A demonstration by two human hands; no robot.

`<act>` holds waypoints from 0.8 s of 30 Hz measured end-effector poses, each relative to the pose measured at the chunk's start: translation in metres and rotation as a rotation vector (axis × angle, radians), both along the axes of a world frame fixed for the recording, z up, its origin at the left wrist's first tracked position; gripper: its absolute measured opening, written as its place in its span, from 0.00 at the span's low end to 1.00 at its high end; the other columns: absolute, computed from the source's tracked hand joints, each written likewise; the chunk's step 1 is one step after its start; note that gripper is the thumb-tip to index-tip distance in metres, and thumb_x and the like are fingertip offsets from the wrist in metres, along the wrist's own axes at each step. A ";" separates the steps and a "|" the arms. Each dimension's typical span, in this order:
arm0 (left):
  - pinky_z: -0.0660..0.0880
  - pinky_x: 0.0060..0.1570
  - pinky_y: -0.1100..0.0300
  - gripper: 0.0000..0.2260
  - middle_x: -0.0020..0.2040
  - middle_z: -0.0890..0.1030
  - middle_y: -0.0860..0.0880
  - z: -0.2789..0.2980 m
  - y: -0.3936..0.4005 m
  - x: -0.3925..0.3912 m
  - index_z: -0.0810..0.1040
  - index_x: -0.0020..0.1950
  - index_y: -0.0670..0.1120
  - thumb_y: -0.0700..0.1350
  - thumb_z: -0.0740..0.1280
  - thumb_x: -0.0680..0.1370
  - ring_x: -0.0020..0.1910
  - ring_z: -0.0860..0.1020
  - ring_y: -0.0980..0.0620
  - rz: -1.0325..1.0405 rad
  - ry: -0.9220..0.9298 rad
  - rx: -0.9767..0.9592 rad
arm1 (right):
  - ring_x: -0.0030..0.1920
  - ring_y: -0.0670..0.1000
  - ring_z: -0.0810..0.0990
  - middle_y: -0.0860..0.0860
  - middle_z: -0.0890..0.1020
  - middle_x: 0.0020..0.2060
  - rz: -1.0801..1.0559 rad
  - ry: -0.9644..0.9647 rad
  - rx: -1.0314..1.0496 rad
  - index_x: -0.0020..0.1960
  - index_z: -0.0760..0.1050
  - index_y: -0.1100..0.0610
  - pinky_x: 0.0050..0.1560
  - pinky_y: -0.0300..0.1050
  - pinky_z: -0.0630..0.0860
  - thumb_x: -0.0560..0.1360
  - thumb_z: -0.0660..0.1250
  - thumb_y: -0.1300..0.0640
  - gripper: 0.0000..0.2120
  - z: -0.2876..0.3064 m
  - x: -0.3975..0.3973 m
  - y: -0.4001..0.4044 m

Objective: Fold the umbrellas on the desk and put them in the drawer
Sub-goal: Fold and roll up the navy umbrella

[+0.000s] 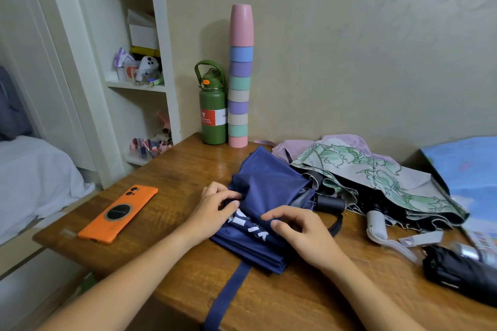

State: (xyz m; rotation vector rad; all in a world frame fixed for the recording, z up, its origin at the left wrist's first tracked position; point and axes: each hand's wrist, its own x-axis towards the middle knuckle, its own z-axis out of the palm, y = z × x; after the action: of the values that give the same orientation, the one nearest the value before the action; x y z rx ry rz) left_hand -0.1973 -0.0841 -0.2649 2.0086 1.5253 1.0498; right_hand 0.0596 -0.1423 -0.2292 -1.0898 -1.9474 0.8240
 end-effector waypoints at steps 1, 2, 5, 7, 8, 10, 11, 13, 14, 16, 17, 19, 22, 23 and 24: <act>0.67 0.64 0.64 0.09 0.56 0.71 0.55 0.000 0.000 -0.001 0.82 0.59 0.58 0.46 0.70 0.81 0.62 0.68 0.57 -0.005 -0.014 -0.009 | 0.48 0.43 0.83 0.42 0.86 0.45 0.006 -0.008 -0.004 0.51 0.85 0.46 0.53 0.41 0.76 0.81 0.69 0.55 0.07 0.001 0.000 0.000; 0.66 0.64 0.65 0.10 0.55 0.71 0.54 0.000 0.001 -0.002 0.82 0.57 0.60 0.46 0.72 0.79 0.62 0.68 0.57 -0.015 -0.022 -0.015 | 0.50 0.44 0.83 0.42 0.86 0.46 0.011 -0.007 -0.011 0.50 0.85 0.47 0.56 0.44 0.77 0.81 0.68 0.54 0.07 0.002 0.000 0.000; 0.62 0.63 0.71 0.14 0.54 0.72 0.53 0.003 0.000 -0.002 0.82 0.49 0.64 0.43 0.77 0.75 0.61 0.68 0.58 -0.064 0.005 -0.039 | 0.48 0.47 0.83 0.46 0.86 0.43 0.015 0.011 -0.021 0.48 0.85 0.48 0.56 0.53 0.76 0.81 0.66 0.46 0.11 0.002 0.001 0.000; 0.60 0.62 0.72 0.15 0.53 0.73 0.53 0.005 0.000 -0.001 0.82 0.45 0.64 0.41 0.77 0.75 0.60 0.68 0.59 -0.074 0.016 -0.059 | 0.44 0.51 0.82 0.49 0.83 0.40 0.024 -0.017 -0.014 0.46 0.83 0.47 0.52 0.55 0.75 0.80 0.66 0.43 0.11 0.001 0.002 0.001; 0.60 0.61 0.73 0.15 0.54 0.74 0.52 0.007 -0.001 0.000 0.83 0.43 0.63 0.41 0.77 0.74 0.60 0.68 0.59 -0.076 0.002 -0.079 | 0.43 0.52 0.81 0.50 0.83 0.39 0.034 -0.040 -0.012 0.45 0.83 0.46 0.51 0.55 0.75 0.80 0.66 0.43 0.11 0.000 0.002 0.001; 0.62 0.62 0.71 0.14 0.56 0.74 0.52 0.010 -0.003 -0.001 0.84 0.41 0.61 0.40 0.77 0.74 0.62 0.69 0.57 -0.078 -0.071 -0.120 | 0.45 0.52 0.81 0.50 0.83 0.40 0.041 -0.074 -0.018 0.46 0.82 0.48 0.52 0.55 0.75 0.80 0.65 0.42 0.13 -0.001 0.002 0.001; 0.63 0.64 0.67 0.13 0.56 0.75 0.52 0.013 -0.005 -0.002 0.85 0.41 0.60 0.40 0.77 0.73 0.62 0.71 0.56 -0.080 -0.134 -0.140 | 0.45 0.51 0.82 0.48 0.84 0.41 0.039 -0.087 -0.020 0.47 0.82 0.49 0.53 0.54 0.76 0.79 0.65 0.41 0.13 -0.001 0.002 0.001; 0.66 0.63 0.62 0.10 0.55 0.76 0.53 0.017 -0.009 -0.005 0.84 0.39 0.57 0.41 0.77 0.70 0.59 0.74 0.55 -0.087 -0.298 -0.150 | 0.44 0.46 0.82 0.45 0.84 0.40 0.012 -0.101 -0.011 0.46 0.82 0.49 0.50 0.48 0.76 0.80 0.66 0.44 0.11 -0.001 0.002 0.001; 0.67 0.60 0.62 0.08 0.53 0.77 0.54 0.019 -0.012 -0.006 0.83 0.37 0.55 0.41 0.75 0.68 0.57 0.75 0.56 -0.099 -0.371 -0.143 | 0.42 0.44 0.81 0.43 0.84 0.39 -0.020 -0.099 0.002 0.45 0.82 0.49 0.48 0.44 0.75 0.80 0.67 0.46 0.10 -0.001 0.002 0.001; 0.68 0.56 0.62 0.08 0.50 0.77 0.53 0.021 -0.015 -0.007 0.80 0.35 0.53 0.39 0.71 0.66 0.52 0.76 0.56 -0.146 -0.450 -0.131 | 0.41 0.43 0.81 0.42 0.84 0.39 -0.105 -0.066 0.039 0.43 0.82 0.49 0.47 0.43 0.76 0.80 0.68 0.49 0.08 0.000 0.001 0.001; 0.68 0.55 0.61 0.08 0.49 0.78 0.53 0.021 -0.016 -0.008 0.78 0.34 0.52 0.38 0.71 0.66 0.51 0.75 0.55 -0.170 -0.460 -0.130 | 0.42 0.44 0.82 0.43 0.85 0.39 -0.142 -0.034 0.054 0.43 0.82 0.49 0.48 0.45 0.77 0.80 0.68 0.50 0.08 0.001 0.002 0.001; 0.69 0.55 0.60 0.07 0.48 0.79 0.54 0.020 -0.016 -0.008 0.77 0.36 0.52 0.40 0.70 0.67 0.52 0.76 0.55 -0.195 -0.463 -0.139 | 0.45 0.48 0.83 0.45 0.85 0.42 -0.183 0.037 0.070 0.45 0.83 0.49 0.52 0.51 0.79 0.80 0.68 0.51 0.07 0.002 0.004 0.001; 0.70 0.52 0.57 0.05 0.45 0.79 0.54 0.019 -0.016 -0.007 0.76 0.43 0.50 0.45 0.71 0.71 0.49 0.75 0.54 -0.176 -0.480 -0.152 | 0.48 0.50 0.84 0.46 0.86 0.44 -0.177 0.092 0.078 0.46 0.83 0.48 0.54 0.55 0.79 0.81 0.68 0.53 0.07 0.004 0.005 -0.002; 0.70 0.49 0.59 0.05 0.42 0.79 0.55 0.019 -0.015 -0.007 0.75 0.46 0.48 0.43 0.70 0.75 0.46 0.75 0.57 -0.153 -0.491 -0.154 | 0.48 0.49 0.84 0.45 0.86 0.45 -0.171 0.090 0.087 0.46 0.83 0.47 0.54 0.54 0.79 0.81 0.68 0.53 0.06 0.005 0.004 -0.003; 0.69 0.46 0.62 0.04 0.38 0.78 0.57 0.018 -0.016 -0.005 0.74 0.48 0.46 0.42 0.69 0.79 0.42 0.75 0.59 -0.138 -0.513 -0.155 | 0.48 0.48 0.84 0.44 0.86 0.45 -0.164 0.082 0.094 0.47 0.83 0.47 0.54 0.52 0.79 0.81 0.68 0.53 0.07 0.006 0.003 -0.004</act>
State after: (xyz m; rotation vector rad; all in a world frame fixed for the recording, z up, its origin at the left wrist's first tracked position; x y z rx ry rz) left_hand -0.2023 -0.1001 -0.2466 1.5545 1.1407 1.2272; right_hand 0.0627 -0.1467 -0.2235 -1.1252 -1.7839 0.6712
